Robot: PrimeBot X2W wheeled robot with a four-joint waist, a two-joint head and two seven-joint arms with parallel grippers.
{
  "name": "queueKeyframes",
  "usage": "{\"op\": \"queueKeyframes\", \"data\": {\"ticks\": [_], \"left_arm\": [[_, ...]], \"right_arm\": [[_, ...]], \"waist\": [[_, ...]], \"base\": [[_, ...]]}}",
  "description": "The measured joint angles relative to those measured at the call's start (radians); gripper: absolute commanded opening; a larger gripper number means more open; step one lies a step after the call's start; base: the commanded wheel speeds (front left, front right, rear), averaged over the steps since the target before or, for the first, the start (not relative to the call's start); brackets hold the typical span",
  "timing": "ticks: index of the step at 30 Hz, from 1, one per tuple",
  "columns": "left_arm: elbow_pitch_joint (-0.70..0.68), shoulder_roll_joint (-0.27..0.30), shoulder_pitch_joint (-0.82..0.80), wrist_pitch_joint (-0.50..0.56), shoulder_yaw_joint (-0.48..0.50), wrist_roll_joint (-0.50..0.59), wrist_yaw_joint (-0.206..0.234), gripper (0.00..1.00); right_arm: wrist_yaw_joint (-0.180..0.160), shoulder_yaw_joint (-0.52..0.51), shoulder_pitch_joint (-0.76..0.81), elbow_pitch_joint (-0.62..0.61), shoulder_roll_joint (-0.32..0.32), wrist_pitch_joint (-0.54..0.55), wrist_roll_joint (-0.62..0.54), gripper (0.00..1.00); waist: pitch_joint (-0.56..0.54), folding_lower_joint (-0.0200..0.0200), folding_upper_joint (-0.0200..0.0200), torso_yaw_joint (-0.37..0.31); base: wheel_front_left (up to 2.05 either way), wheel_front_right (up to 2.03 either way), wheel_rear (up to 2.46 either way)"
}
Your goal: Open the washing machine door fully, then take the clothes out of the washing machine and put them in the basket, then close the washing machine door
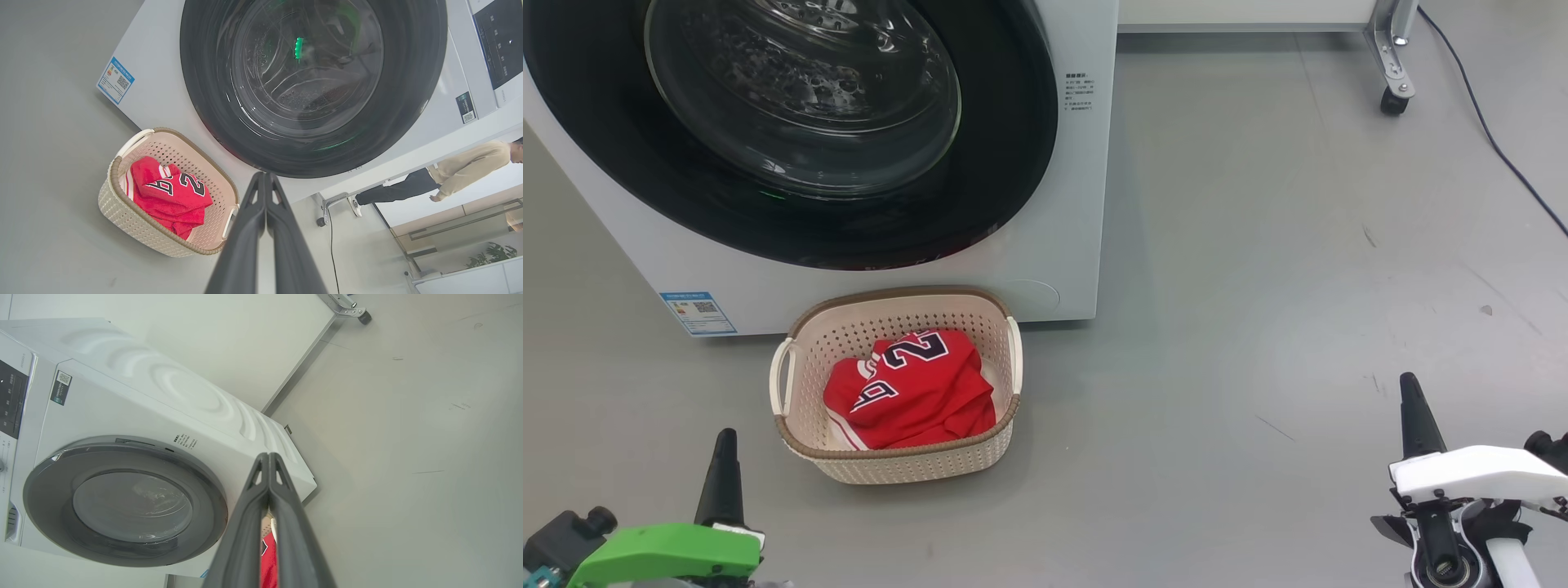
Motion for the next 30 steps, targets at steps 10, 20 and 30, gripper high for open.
{"op": "queueKeyframes", "data": {"ticks": [10, 20, 30], "left_arm": [[0.015, 0.003, -0.011, 0.032, 0.005, -0.116, 0.000, 0.00], [0.026, 0.005, -0.021, 0.062, 0.012, -0.230, 0.000, 0.00], [0.037, 0.008, -0.042, 0.100, 0.025, -0.365, 0.000, 0.00]], "right_arm": [[0.007, -0.017, -0.001, 0.011, -0.005, 0.034, 0.132, 0.00], [0.007, -0.036, -0.010, 0.021, -0.007, 0.066, 0.261, 0.00], [0.008, -0.057, -0.020, 0.033, -0.009, 0.103, 0.414, 0.00]], "waist": [[-0.009, 0.0000, 0.0000, 0.004], [-0.019, 0.0000, 0.0000, 0.008], [-0.030, 0.0000, 0.0000, 0.012]], "base": [[0.00, 0.00, 0.00], [0.00, 0.00, 0.00], [0.00, 0.00, 0.00]]}}
